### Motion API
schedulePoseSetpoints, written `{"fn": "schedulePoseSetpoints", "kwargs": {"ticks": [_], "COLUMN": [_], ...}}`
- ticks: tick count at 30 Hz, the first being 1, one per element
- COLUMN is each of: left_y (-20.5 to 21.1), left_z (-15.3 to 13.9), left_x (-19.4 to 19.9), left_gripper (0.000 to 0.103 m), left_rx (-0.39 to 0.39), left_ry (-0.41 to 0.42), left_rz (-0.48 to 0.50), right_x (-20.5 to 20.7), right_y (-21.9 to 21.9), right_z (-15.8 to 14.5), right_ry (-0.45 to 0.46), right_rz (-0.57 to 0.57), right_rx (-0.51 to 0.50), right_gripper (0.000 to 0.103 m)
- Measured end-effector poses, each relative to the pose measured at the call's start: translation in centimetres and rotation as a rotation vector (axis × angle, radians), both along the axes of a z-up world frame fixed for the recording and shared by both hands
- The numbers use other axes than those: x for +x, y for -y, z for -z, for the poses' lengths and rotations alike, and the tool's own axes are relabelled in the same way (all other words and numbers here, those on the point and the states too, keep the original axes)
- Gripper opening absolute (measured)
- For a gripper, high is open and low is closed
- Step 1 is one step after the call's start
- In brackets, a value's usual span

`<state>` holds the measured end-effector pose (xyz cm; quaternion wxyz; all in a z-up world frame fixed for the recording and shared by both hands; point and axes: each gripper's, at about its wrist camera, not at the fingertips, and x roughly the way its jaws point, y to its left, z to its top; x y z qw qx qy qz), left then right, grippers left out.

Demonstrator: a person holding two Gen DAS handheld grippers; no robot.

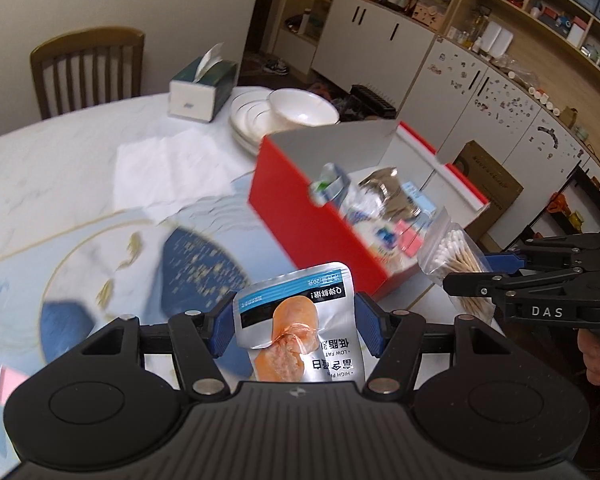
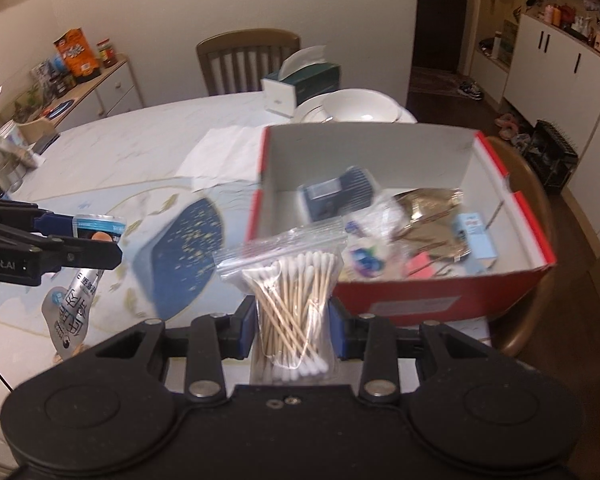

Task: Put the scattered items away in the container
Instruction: 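Carry the snack pouch and cotton-swab bag with both grippers over the red box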

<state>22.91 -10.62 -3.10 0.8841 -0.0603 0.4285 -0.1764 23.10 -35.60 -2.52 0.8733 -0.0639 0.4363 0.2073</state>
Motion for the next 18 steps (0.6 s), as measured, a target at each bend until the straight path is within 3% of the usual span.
{"fn": "schedulePoseSetpoints", "kwargs": {"ticks": [18], "left_y": [8.8], "left_z": [-3.1], "left_x": [7.5], "left_gripper": [0.061], "left_rx": [0.038], "left_ry": [0.114], "left_rz": [0.061], "right_x": [7.3], "right_y": [6.5], "right_z": [-0.8], "right_ry": [0.068], "right_rz": [0.078], "right_rx": [-0.007], "right_gripper": [0.035]}}
